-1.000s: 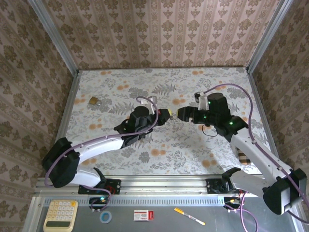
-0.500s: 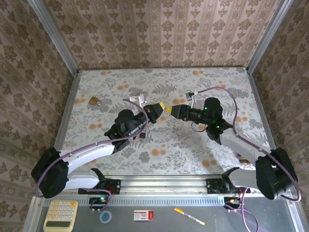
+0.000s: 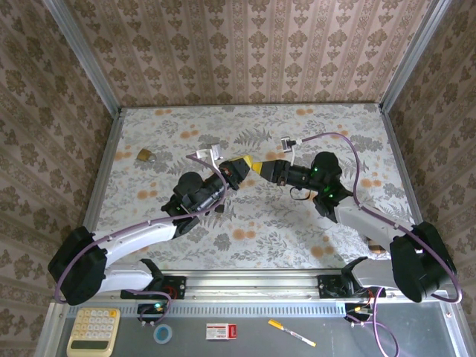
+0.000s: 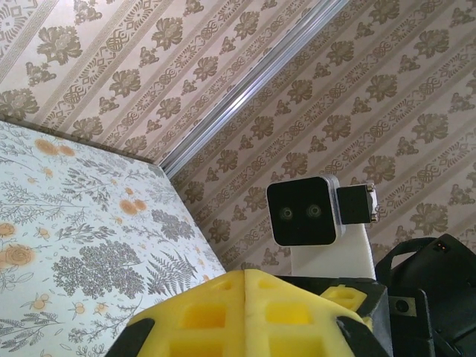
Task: Unlock with the key
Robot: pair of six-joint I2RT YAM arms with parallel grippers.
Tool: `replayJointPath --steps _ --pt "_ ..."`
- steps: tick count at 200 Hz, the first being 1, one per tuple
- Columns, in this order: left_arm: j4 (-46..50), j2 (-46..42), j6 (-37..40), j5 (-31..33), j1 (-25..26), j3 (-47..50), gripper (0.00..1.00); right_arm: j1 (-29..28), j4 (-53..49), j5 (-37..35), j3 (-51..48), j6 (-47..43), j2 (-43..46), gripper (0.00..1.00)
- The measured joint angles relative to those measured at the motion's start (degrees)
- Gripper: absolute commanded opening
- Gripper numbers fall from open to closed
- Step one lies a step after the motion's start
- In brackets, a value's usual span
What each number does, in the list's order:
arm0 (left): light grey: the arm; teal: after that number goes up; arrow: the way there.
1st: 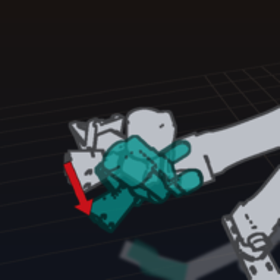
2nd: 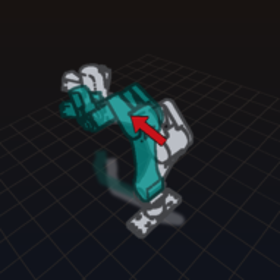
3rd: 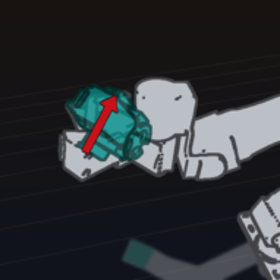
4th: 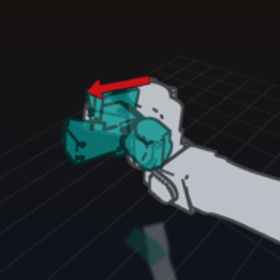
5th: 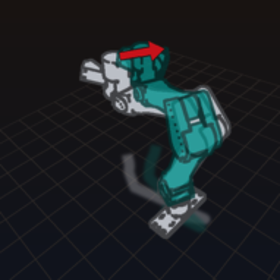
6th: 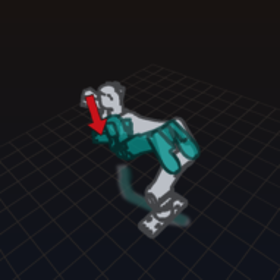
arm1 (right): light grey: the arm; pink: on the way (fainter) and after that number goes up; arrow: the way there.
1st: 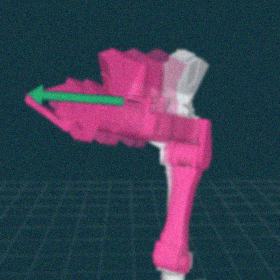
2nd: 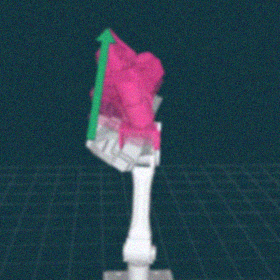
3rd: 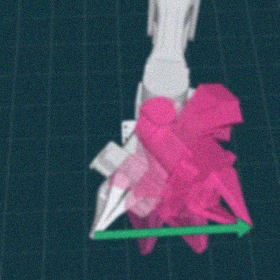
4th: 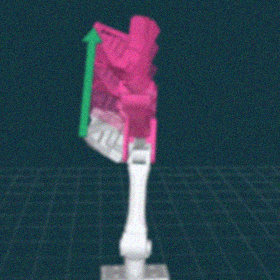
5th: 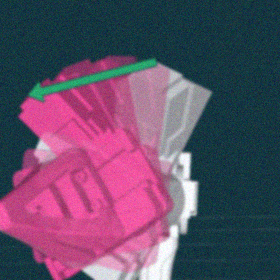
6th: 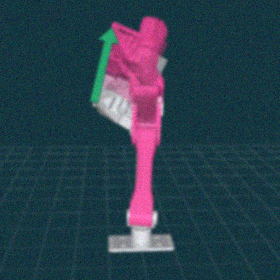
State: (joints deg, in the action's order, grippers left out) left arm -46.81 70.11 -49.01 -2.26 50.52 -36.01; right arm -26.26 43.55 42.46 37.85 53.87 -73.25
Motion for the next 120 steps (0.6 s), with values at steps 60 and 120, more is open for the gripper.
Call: replayJointPath --steps 60,120 --pt "-0.5 0.3 0.0 0.2 0.0 0.0 0.00 -0.7 0.0 0.3 0.0 0.2 -0.5 0.18" --pt "-2.2 1.2 -0.2 1.6 0.0 0.1 0.00 -0.5 0.7 0.5 0.0 0.4 -0.6 0.00"
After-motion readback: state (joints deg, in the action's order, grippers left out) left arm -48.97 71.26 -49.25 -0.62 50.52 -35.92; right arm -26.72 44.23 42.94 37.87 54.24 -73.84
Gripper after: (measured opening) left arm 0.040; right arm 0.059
